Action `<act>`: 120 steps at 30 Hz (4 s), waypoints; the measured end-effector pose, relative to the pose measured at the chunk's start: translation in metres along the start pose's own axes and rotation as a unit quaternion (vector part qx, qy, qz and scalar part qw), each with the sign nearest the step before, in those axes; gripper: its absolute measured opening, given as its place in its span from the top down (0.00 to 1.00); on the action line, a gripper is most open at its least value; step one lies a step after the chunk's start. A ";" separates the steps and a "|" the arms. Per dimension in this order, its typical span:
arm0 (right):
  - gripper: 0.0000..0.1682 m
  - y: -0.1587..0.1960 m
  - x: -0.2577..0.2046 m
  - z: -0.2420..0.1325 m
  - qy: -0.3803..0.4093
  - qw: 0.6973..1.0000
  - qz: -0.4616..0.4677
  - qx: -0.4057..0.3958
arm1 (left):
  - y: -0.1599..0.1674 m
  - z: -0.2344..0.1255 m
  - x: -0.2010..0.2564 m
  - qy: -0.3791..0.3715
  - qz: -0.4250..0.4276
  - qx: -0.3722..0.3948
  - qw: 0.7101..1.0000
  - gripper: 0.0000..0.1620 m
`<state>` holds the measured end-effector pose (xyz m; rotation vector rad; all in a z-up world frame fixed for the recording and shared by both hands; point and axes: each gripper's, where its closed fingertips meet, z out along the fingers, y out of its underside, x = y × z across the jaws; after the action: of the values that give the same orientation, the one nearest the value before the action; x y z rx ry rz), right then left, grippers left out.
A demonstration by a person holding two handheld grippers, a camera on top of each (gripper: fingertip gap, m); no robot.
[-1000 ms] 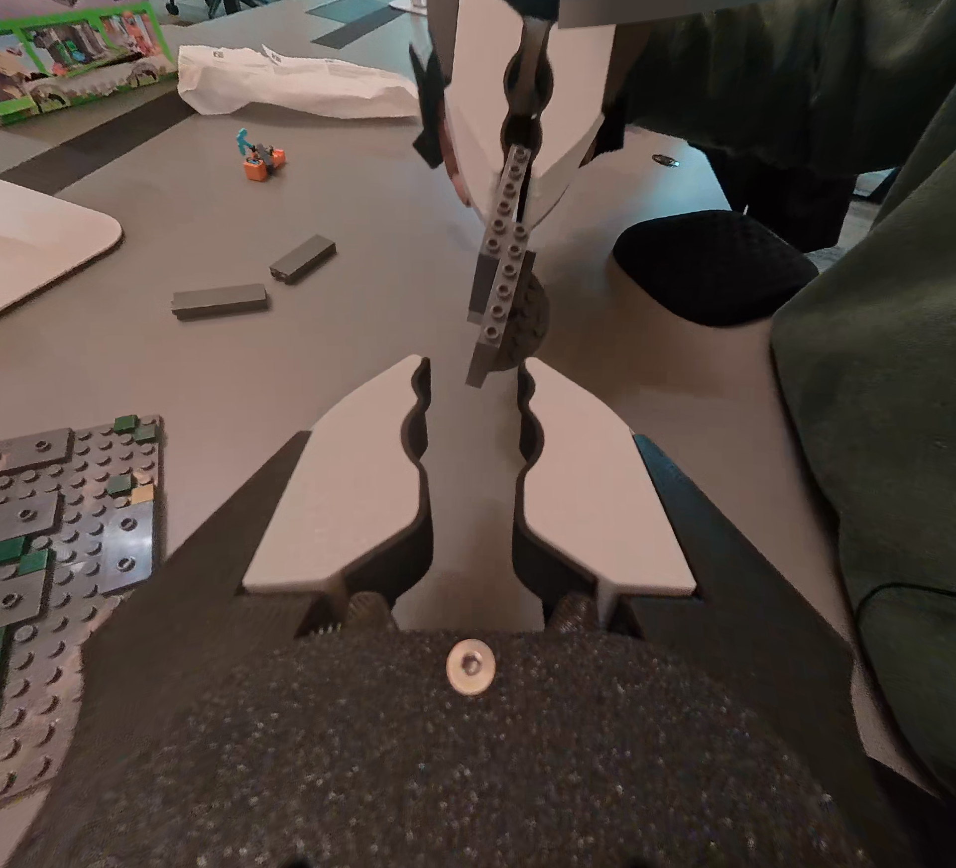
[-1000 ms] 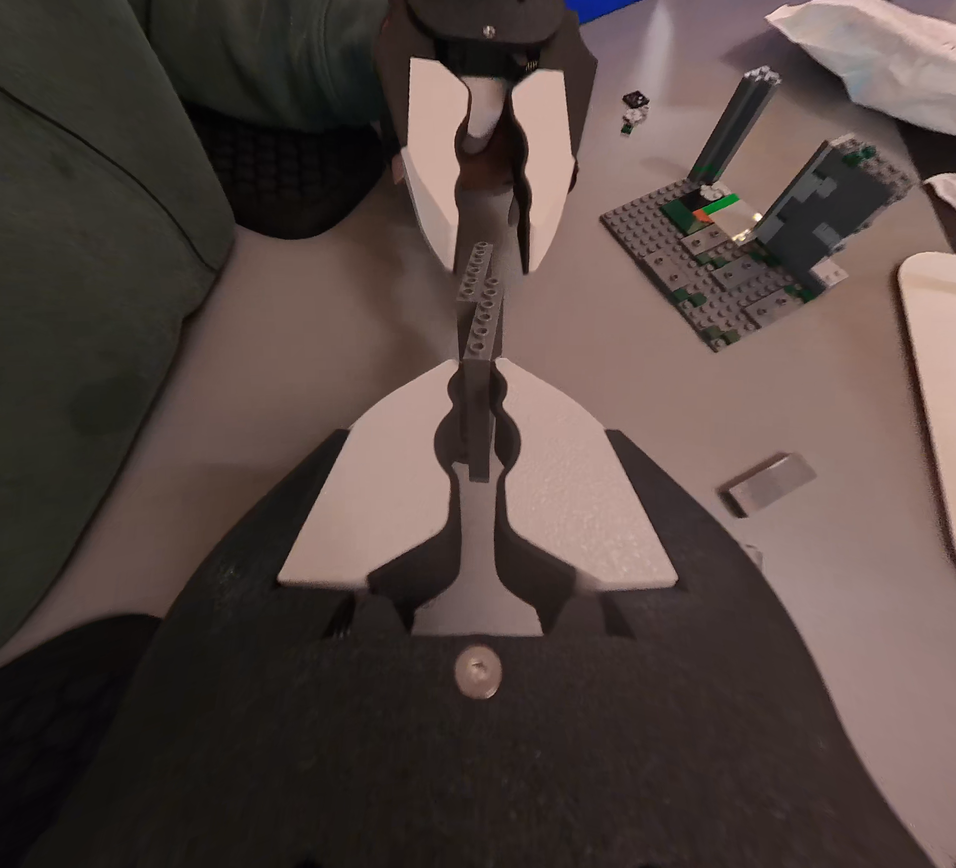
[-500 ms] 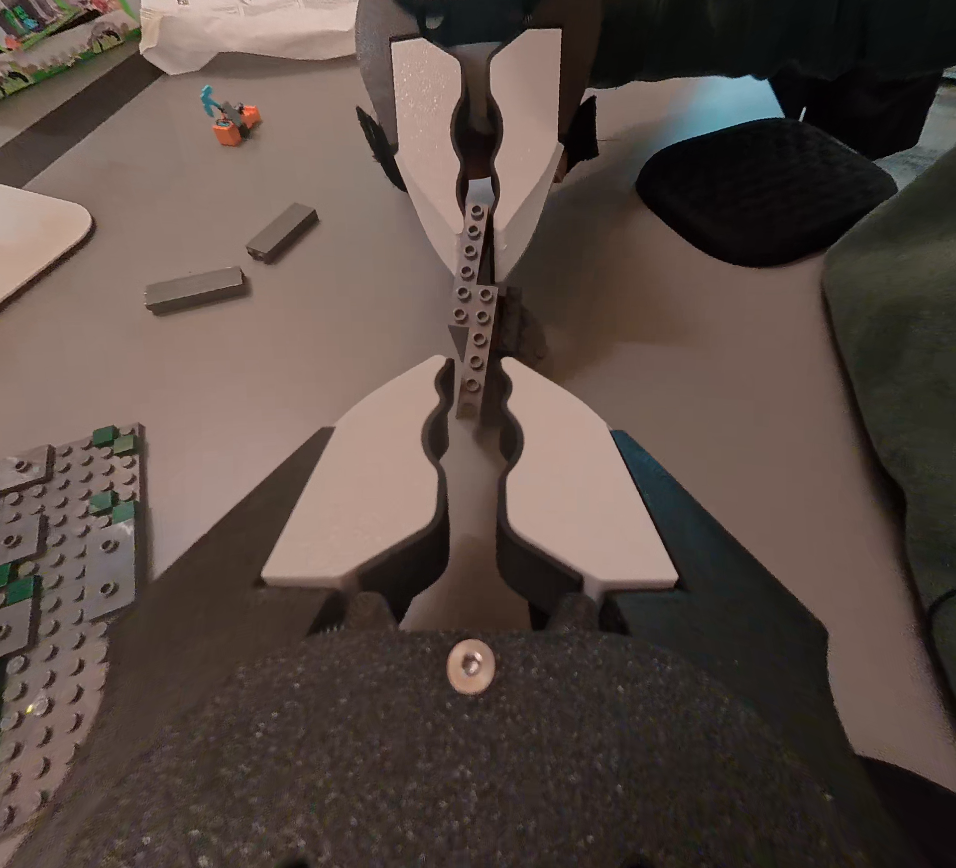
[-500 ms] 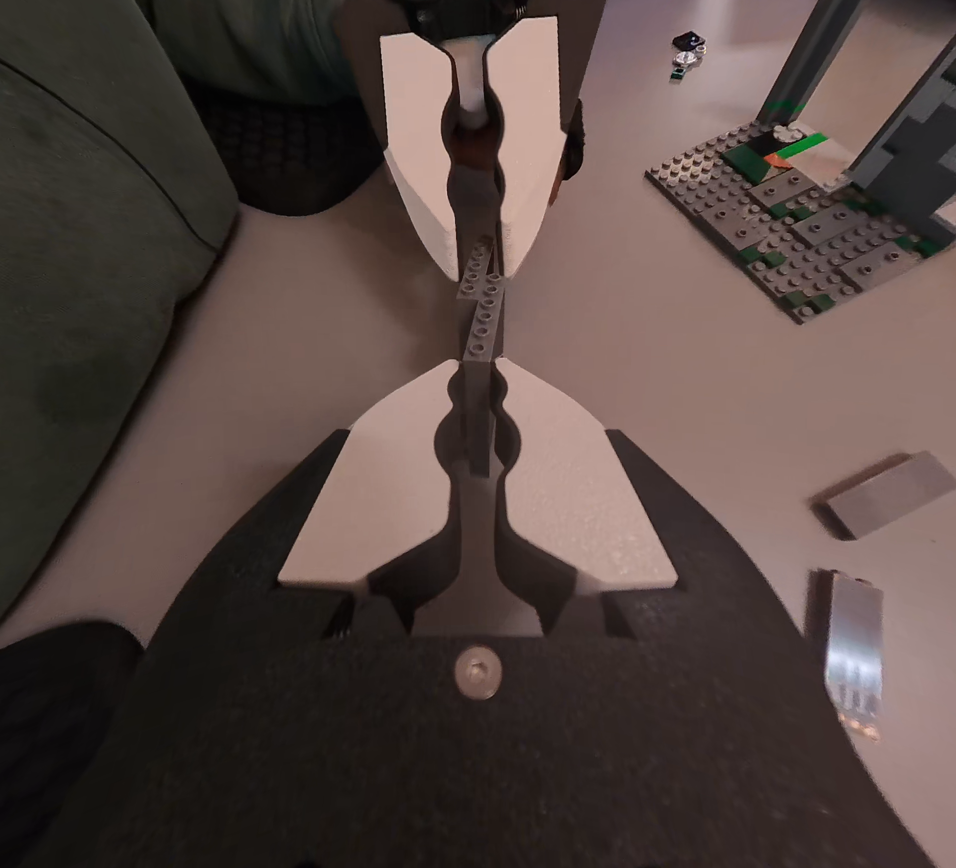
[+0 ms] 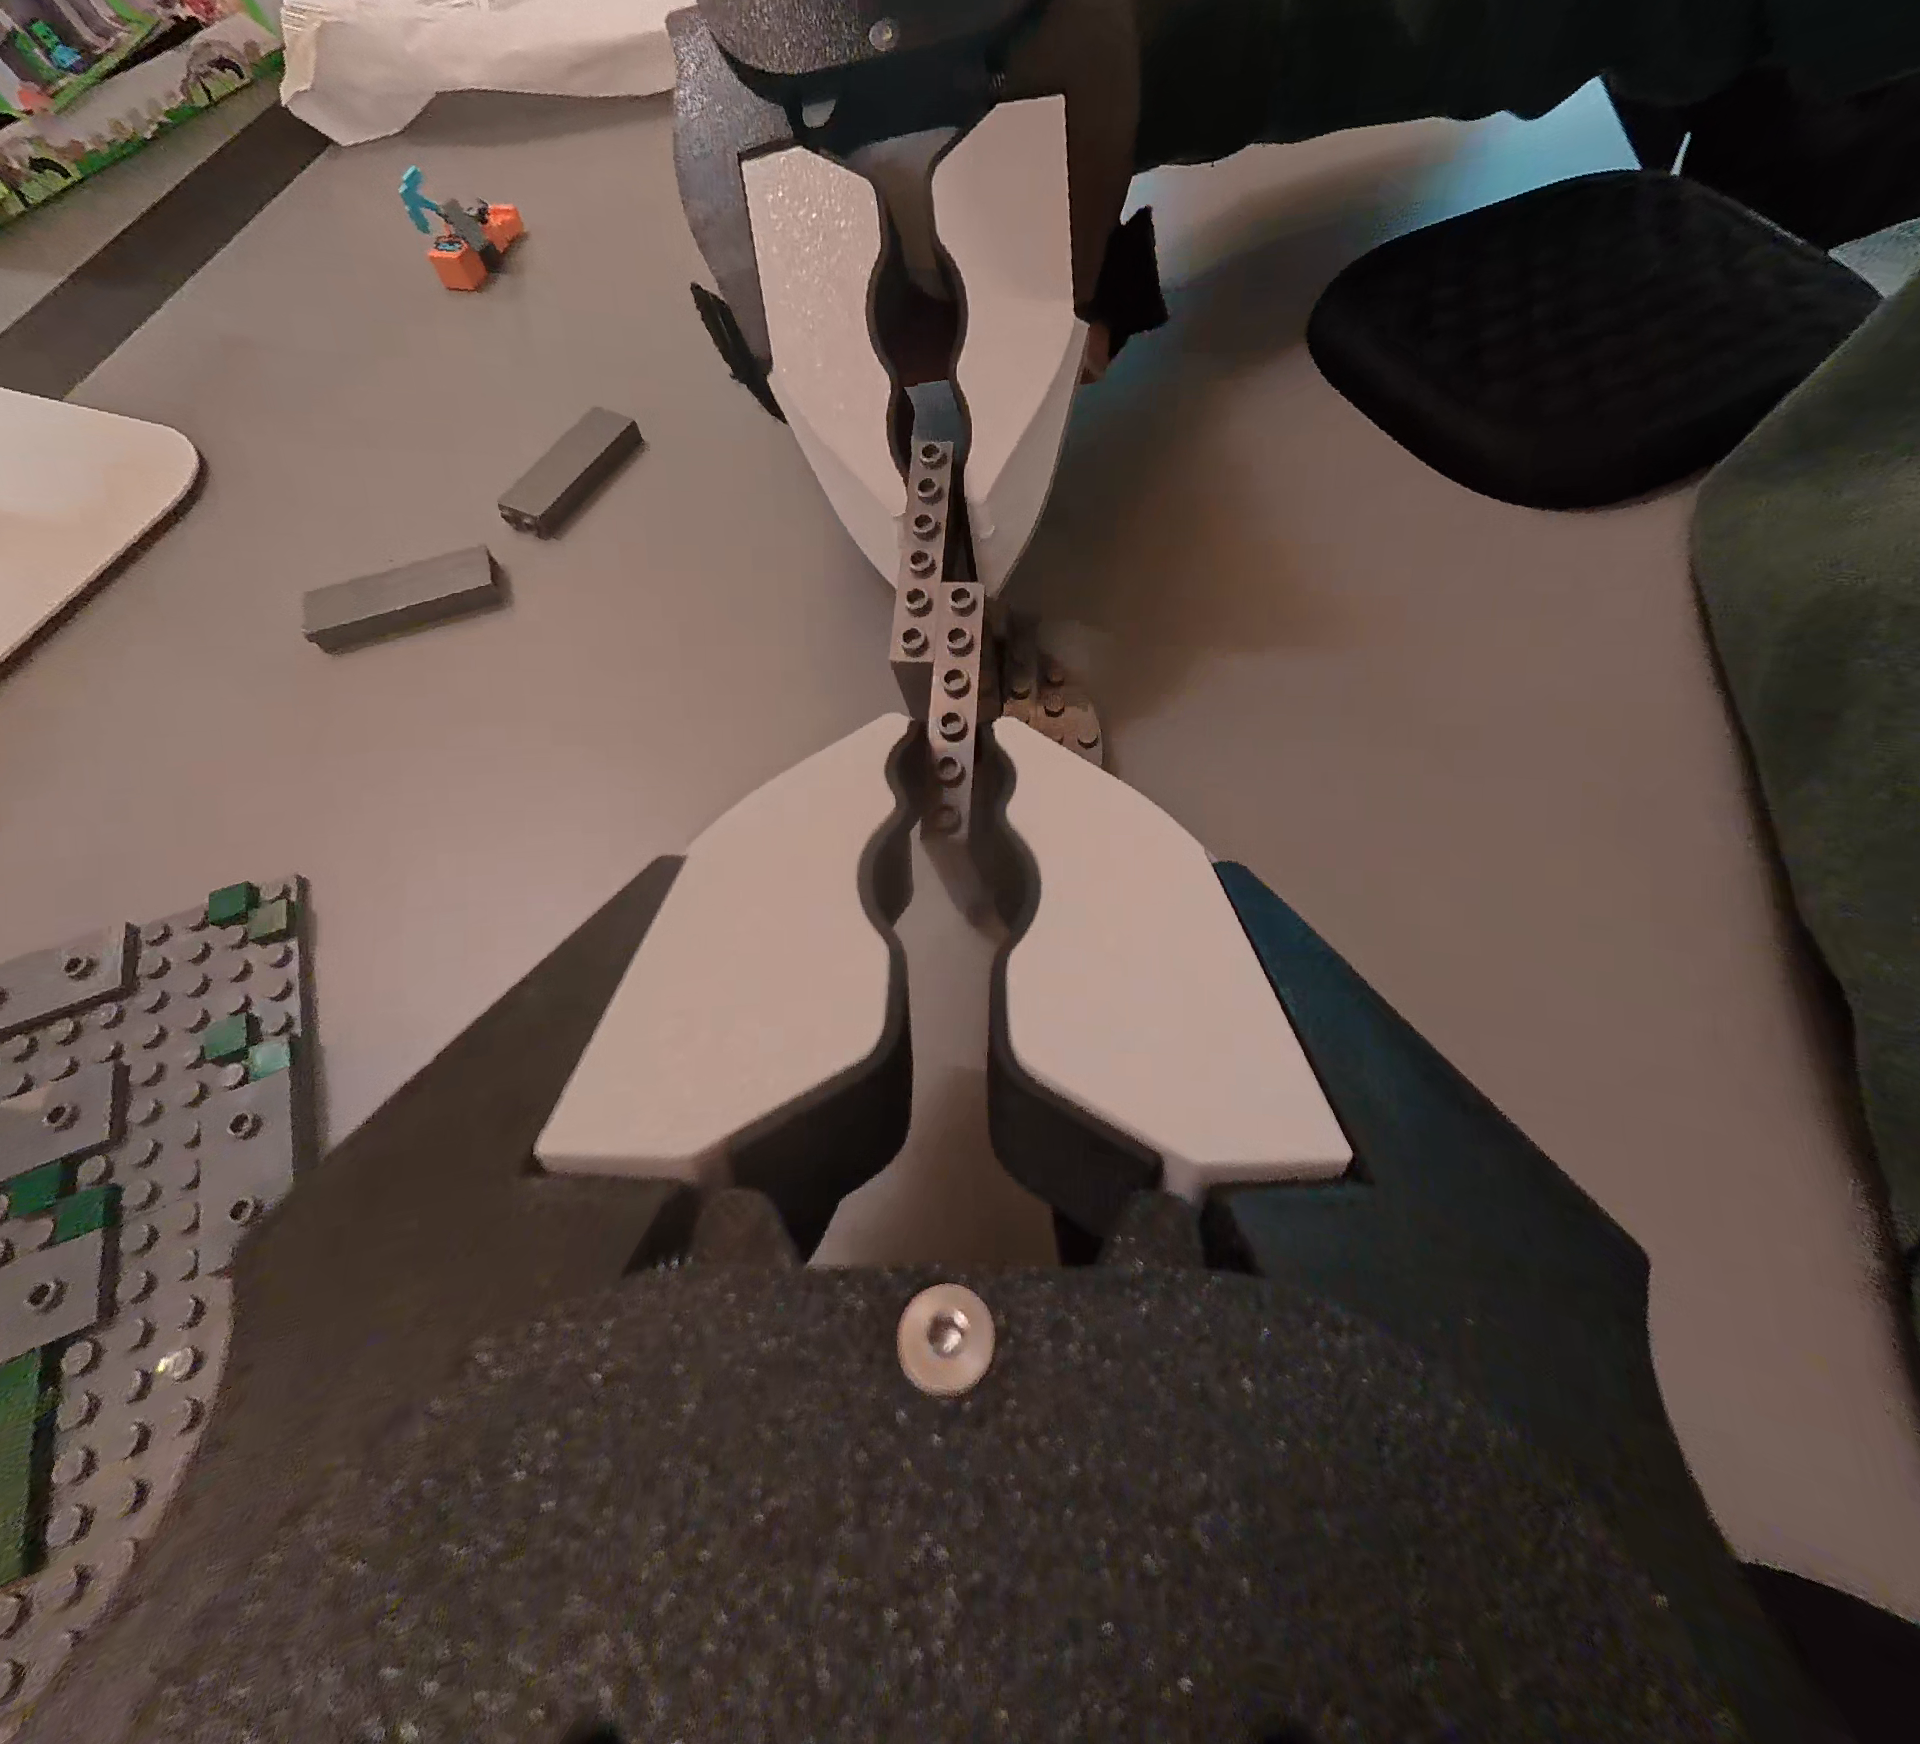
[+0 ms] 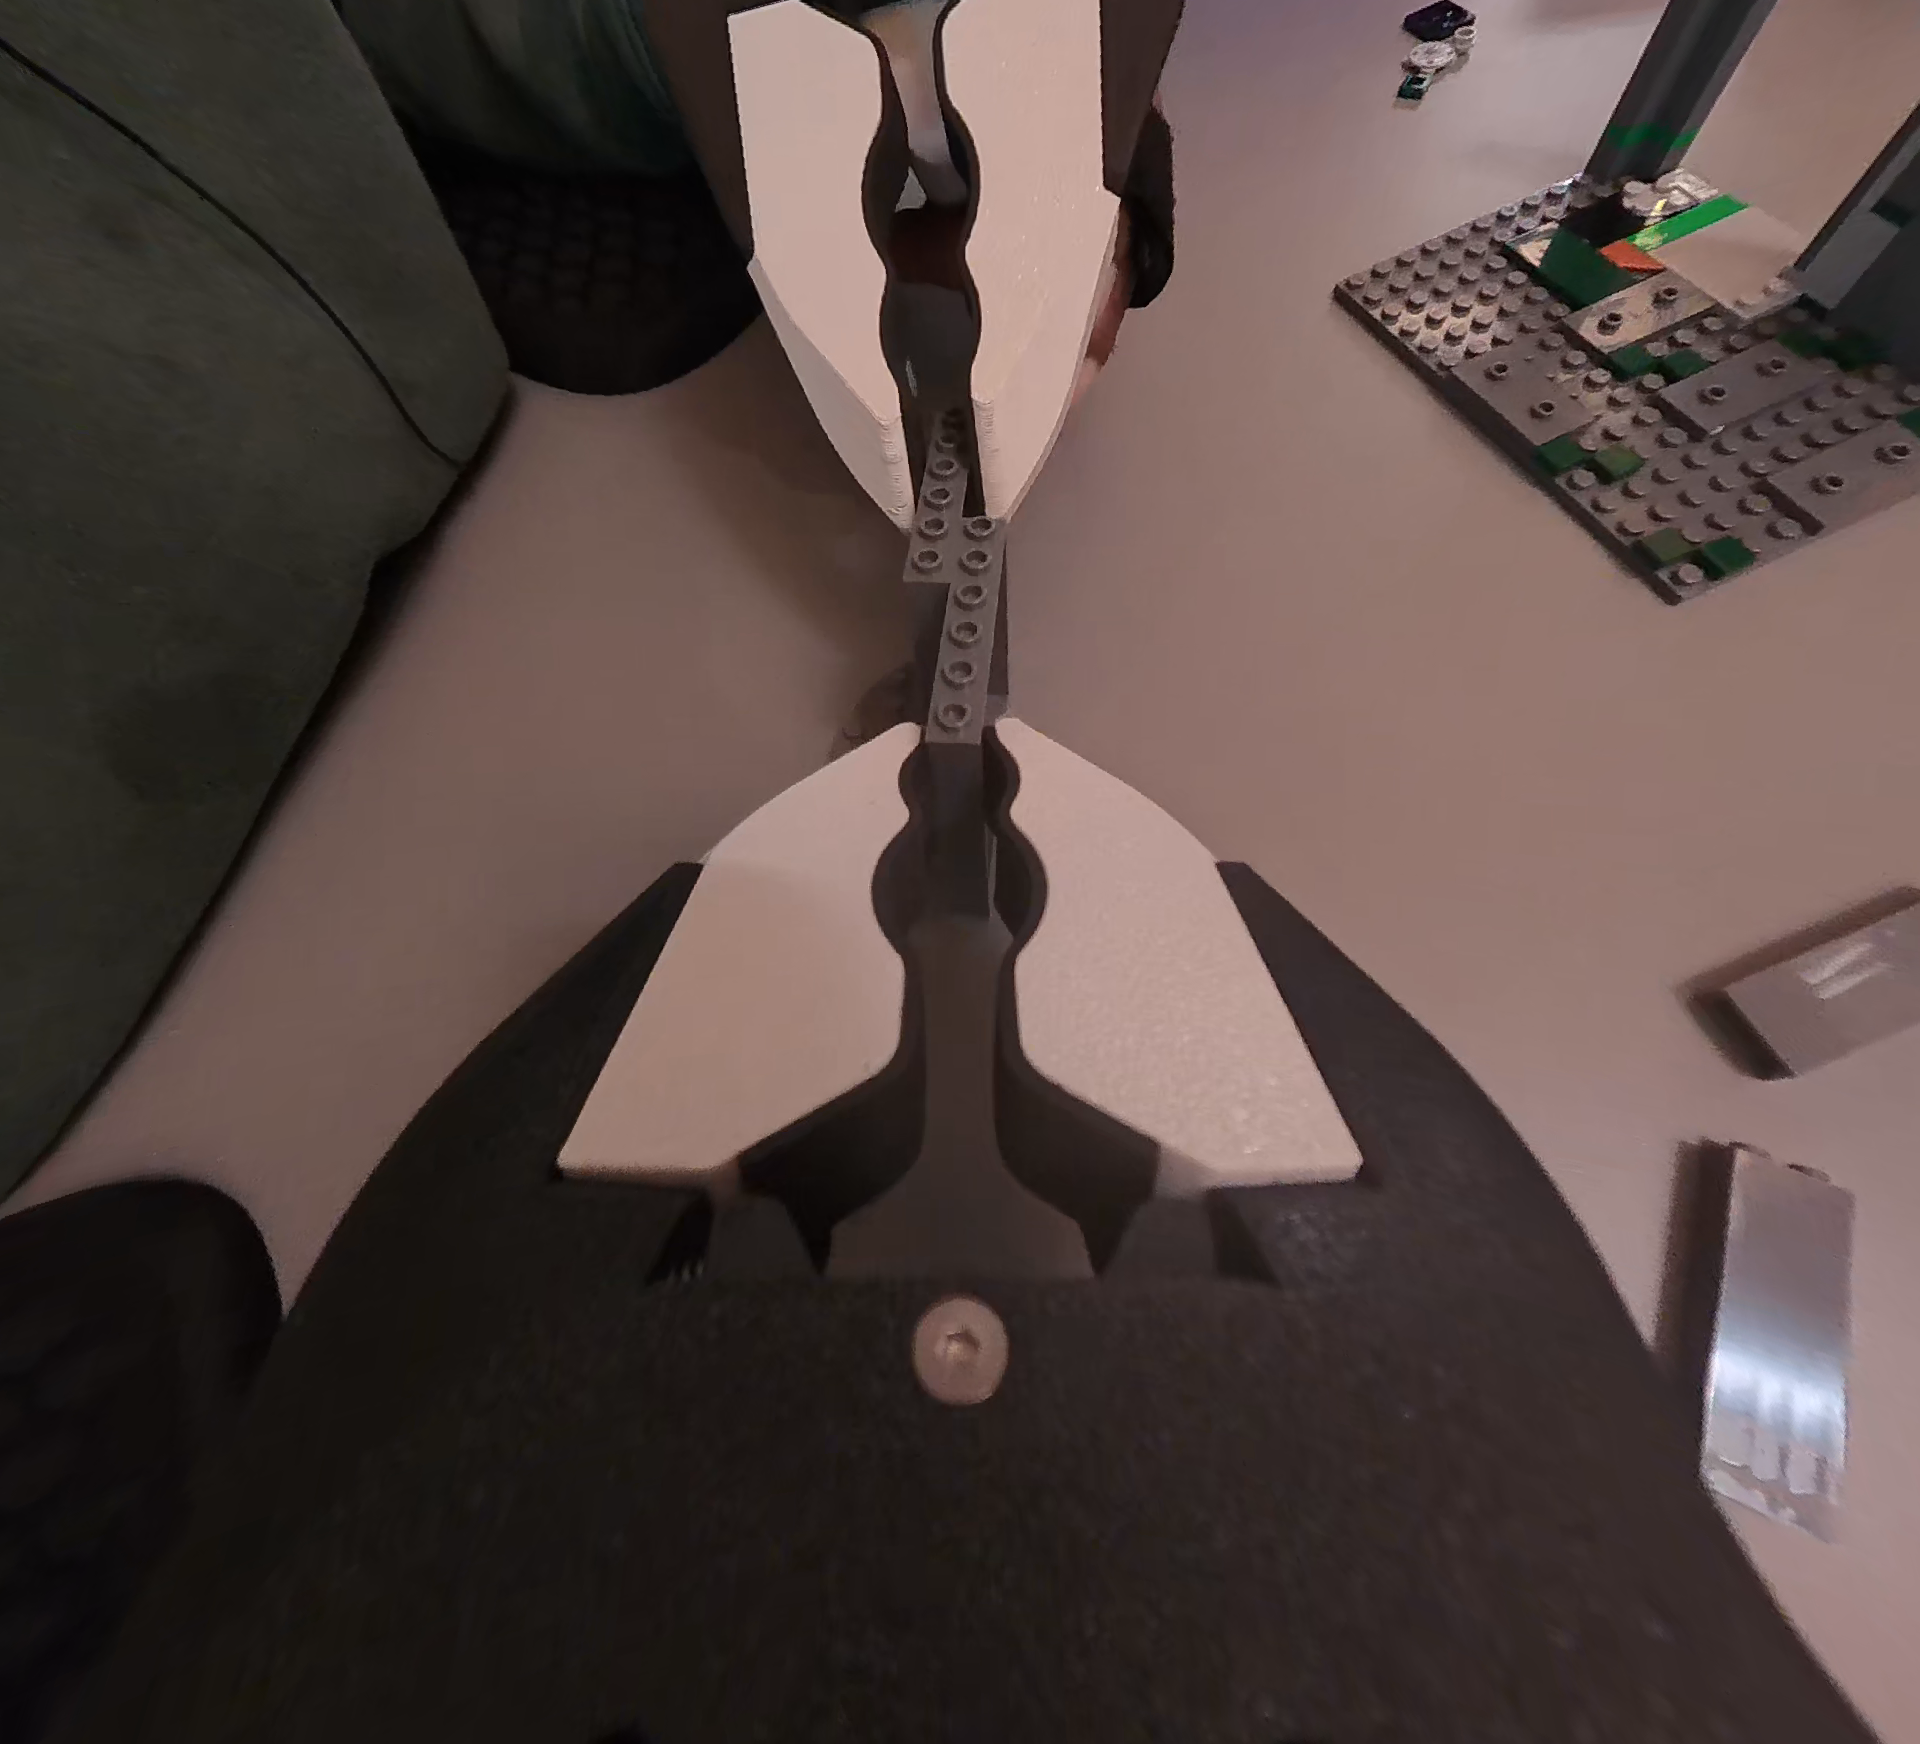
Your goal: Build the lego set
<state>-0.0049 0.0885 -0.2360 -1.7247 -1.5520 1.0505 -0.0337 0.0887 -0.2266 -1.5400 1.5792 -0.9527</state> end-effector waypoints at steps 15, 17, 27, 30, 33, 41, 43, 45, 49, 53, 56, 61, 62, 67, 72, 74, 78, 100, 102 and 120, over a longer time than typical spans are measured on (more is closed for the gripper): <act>0.94 0.005 0.006 -0.006 0.031 0.999 0.005 -0.013 | 0.000 0.000 0.000 -0.012 0.004 -0.010 1.000 0.95; 0.93 0.008 0.009 -0.014 0.048 0.999 0.012 -0.017 | 0.001 0.000 -0.001 -0.016 0.003 -0.014 1.000 0.95; 0.92 0.024 -0.008 0.001 0.144 0.987 -0.029 -0.066 | 0.012 0.007 0.002 -0.006 -0.006 -0.041 0.999 0.89; 0.90 0.026 -0.003 0.010 0.155 0.984 -0.031 -0.081 | 0.020 0.011 0.001 -0.018 -0.002 -0.066 0.998 0.90; 0.90 0.026 0.003 0.014 0.163 0.983 -0.025 -0.086 | 0.031 0.015 0.000 -0.025 0.007 -0.101 0.995 0.94; 0.96 0.024 0.010 0.018 0.168 0.982 -0.034 -0.084 | 0.034 0.019 -0.001 -0.025 0.000 -0.108 0.994 0.95; 0.95 0.024 0.010 0.017 0.172 0.979 -0.051 -0.095 | 0.033 0.019 0.000 -0.024 0.002 -0.105 0.994 0.94; 0.95 0.024 0.009 0.016 0.183 0.972 -0.093 -0.111 | 0.033 0.020 -0.001 -0.025 0.007 -0.106 0.994 0.95; 0.94 0.027 0.009 0.015 0.212 0.956 -0.152 -0.137 | 0.033 0.020 0.000 -0.019 0.005 -0.103 0.995 0.95; 0.95 0.028 0.009 0.018 0.207 0.960 -0.138 -0.127 | 0.033 0.020 0.000 -0.017 0.004 -0.103 0.995 0.95; 0.95 0.028 0.009 0.019 0.201 0.965 -0.123 -0.116 | 0.033 0.020 -0.001 -0.022 0.003 -0.104 0.994 0.95; 0.95 0.027 0.007 0.020 0.235 0.951 -0.163 -0.114 | 0.033 0.020 -0.002 -0.028 -0.015 -0.105 0.994 0.96; 0.95 0.027 0.007 0.020 0.251 0.943 -0.184 -0.118 | 0.033 0.020 -0.002 -0.028 -0.018 -0.105 0.994 0.96; 0.96 0.027 0.006 0.018 0.320 0.895 -0.278 -0.139 | 0.033 0.020 -0.003 -0.028 -0.029 -0.106 0.994 0.96; 1.00 0.028 -0.006 0.023 0.323 0.865 -0.358 -0.141 | 0.034 0.020 -0.001 -0.024 -0.027 -0.111 0.993 0.96; 1.00 0.026 -0.006 0.023 0.315 0.885 -0.321 -0.123 | 0.033 0.021 0.003 -0.022 -0.005 -0.116 0.993 0.96; 1.00 0.021 -0.008 0.016 0.285 0.929 -0.224 -0.073 | 0.033 0.020 0.003 -0.021 -0.002 -0.118 0.993 0.96; 0.95 0.031 -0.006 0.019 0.253 0.953 -0.147 -0.079 | 0.036 0.017 0.007 -0.006 -0.004 -0.114 0.993 0.96; 0.96 0.030 -0.006 0.019 0.279 0.937 -0.191 -0.092 | 0.036 0.017 0.007 -0.009 -0.009 -0.116 0.993 0.96; 1.00 0.013 -0.025 0.022 0.290 0.912 -0.279 -0.084 | 0.037 0.018 0.007 -0.010 -0.036 -0.131 0.991 0.95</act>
<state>-0.0171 0.0602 -0.2536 -1.3755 -1.6013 0.1005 -0.0358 0.0815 -0.2679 -1.7899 1.6974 -0.7882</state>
